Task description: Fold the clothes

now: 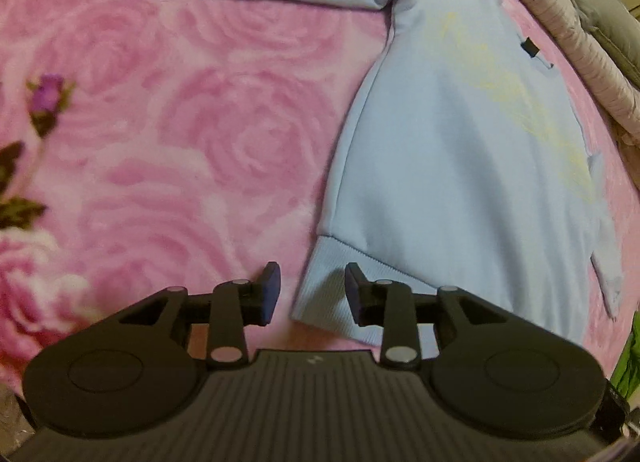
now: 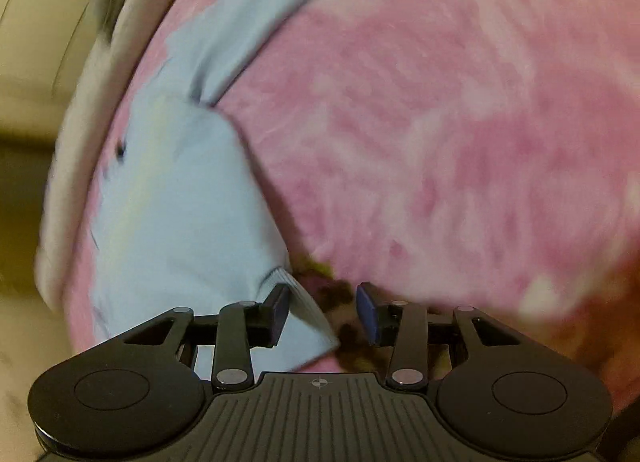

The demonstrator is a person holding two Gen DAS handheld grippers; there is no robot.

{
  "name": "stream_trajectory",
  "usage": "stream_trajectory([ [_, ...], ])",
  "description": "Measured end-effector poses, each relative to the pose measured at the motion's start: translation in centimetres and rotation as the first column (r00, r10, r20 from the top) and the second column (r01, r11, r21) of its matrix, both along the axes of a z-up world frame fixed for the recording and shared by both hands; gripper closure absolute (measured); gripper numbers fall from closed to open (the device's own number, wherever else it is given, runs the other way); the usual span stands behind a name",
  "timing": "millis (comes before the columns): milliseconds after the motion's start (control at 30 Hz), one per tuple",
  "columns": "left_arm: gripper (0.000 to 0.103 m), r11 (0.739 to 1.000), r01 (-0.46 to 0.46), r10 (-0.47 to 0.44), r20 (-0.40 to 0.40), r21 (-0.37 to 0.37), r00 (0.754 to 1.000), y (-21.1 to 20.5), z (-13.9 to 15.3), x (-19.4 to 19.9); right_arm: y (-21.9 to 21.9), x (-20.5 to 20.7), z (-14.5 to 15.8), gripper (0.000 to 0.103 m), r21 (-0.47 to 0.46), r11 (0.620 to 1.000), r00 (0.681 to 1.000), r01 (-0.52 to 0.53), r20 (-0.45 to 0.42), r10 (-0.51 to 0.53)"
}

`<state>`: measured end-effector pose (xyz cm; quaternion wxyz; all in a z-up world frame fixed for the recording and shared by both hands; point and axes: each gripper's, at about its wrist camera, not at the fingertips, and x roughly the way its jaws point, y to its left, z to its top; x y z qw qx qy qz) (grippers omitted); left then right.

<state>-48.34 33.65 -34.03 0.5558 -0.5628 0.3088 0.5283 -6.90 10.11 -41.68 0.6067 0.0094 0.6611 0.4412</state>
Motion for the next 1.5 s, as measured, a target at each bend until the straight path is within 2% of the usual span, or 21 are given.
stream_trajectory([
  [100,0.074,0.999,0.047,-0.046,-0.039,0.019,0.998,0.5,-0.4,1.1,0.4,-0.3,-1.4,0.062,0.002,0.999,0.999,0.045,-0.024,-0.045],
  [133,0.086,0.997,0.077,-0.075,-0.052,0.028,0.996,0.7,-0.4,1.4,0.6,-0.4,-1.8,0.072,0.003,0.998,0.998,0.06,-0.031,-0.06],
  [167,0.098,0.993,0.109,-0.107,-0.048,0.035,0.993,0.7,-0.3,1.6,1.2,-0.6,-1.8,0.094,-0.013,1.0,1.0,0.017,-0.012,-0.017],
  [233,0.101,0.989,0.139,-0.138,-0.037,0.045,0.99,0.5,0.5,1.4,2.8,-1.1,-0.7,0.098,-0.032,0.995,0.994,-0.09,0.058,0.091],
  [400,0.101,0.978,0.17,-0.166,-0.038,0.119,0.985,-1.7,3.9,0.0,4.4,-3.8,4.4,0.099,-0.029,0.96,0.936,-0.28,0.216,0.279],
  [500,0.101,0.974,0.206,-0.197,-0.097,0.092,0.976,-3.2,4.0,-0.1,5.3,-5.3,7.5,0.099,-0.039,0.921,0.872,-0.387,0.308,0.38],
  [567,0.101,0.964,0.263,-0.253,-0.173,0.042,0.952,-3.8,2.7,0.9,4.7,-6.2,6.1,0.099,-0.096,0.906,0.858,-0.413,0.293,0.422],
  [667,0.099,0.94,0.34,-0.331,-0.257,-0.01,0.908,-4.2,1.7,2.3,3.4,-6.1,1.6,0.09,-0.292,0.883,0.878,-0.367,0.204,0.433],
  [700,0.096,0.937,0.349,-0.339,-0.269,-0.011,0.902,-4.2,1.8,2.4,2.8,-5.7,0.8,0.089,-0.302,0.888,0.895,-0.347,0.177,0.41],
  [767,0.094,0.947,0.322,-0.313,-0.243,-0.003,0.918,-3.9,2.2,1.8,1.7,-4.6,0.3,0.079,-0.247,0.922,0.932,-0.298,0.131,0.337],
  [900,0.077,0.995,0.094,-0.093,-0.041,0.028,0.995,-3.4,2.6,-1.9,0.5,-1.8,0.1,0.06,-0.054,0.992,0.993,-0.112,0.028,0.114],
  [967,0.081,1.0,0.007,-0.007,0.026,-0.008,1.0,-3.1,1.7,-3.0,0.6,-0.8,-1.4,0.059,-0.032,0.999,0.999,-0.031,-0.035,0.03],
  [1033,0.101,1.0,0.016,-0.016,0.008,-0.021,1.0,-3.0,1.2,-2.9,1.0,-1.0,-3.1,0.065,-0.025,1.0,0.994,-0.007,-0.105,0.005],
  [1067,0.101,0.999,0.042,-0.042,-0.014,-0.013,0.999,-3.0,1.3,-2.6,1.3,-1.8,-2.8,0.099,-0.026,0.999,0.997,-0.036,-0.075,0.034],
  [1167,0.102,0.993,0.094,-0.092,-0.044,0.069,0.995,-3.6,3.3,-2.2,1.9,-4.0,-0.8,0.099,-0.044,0.991,0.99,-0.129,0.054,0.131],
  [1233,0.1,0.993,0.107,-0.103,-0.074,0.052,0.992,-4.1,3.2,-2.2,1.8,-5.1,0.6,0.099,-0.058,0.984,0.975,-0.168,0.135,0.174],
  [1300,0.1,0.993,0.117,-0.116,-0.111,0.007,0.987,-4.5,2.7,-2.2,1.9,-5.7,0.0,0.097,-0.149,0.966,0.95,-0.213,0.201,0.24],
  [1367,0.099,0.993,0.117,-0.119,-0.133,-0.024,0.984,-4.9,2.4,-2.5,2.0,-5.8,-0.5,0.08,-0.23,0.945,0.931,-0.234,0.225,0.286],
  [1400,0.097,0.995,0.103,-0.103,-0.117,-0.012,0.988,-4.9,2.9,-2.9,1.9,-5.6,-0.5,0.077,-0.255,0.939,0.934,-0.231,0.212,0.288],
  [1467,0.087,0.999,0.051,-0.049,-0.097,0.017,0.994,-4.8,4.2,-4.5,2.6,-5.3,0.7,0.06,-0.309,0.926,0.916,-0.217,0.264,0.303],
  [1500,0.08,0.999,0.017,-0.014,-0.09,0.037,0.996,-4.6,4.8,-5.5,3.0,-5.1,1.4,0.059,-0.315,0.928,0.907,-0.2,0.299,0.297],
])
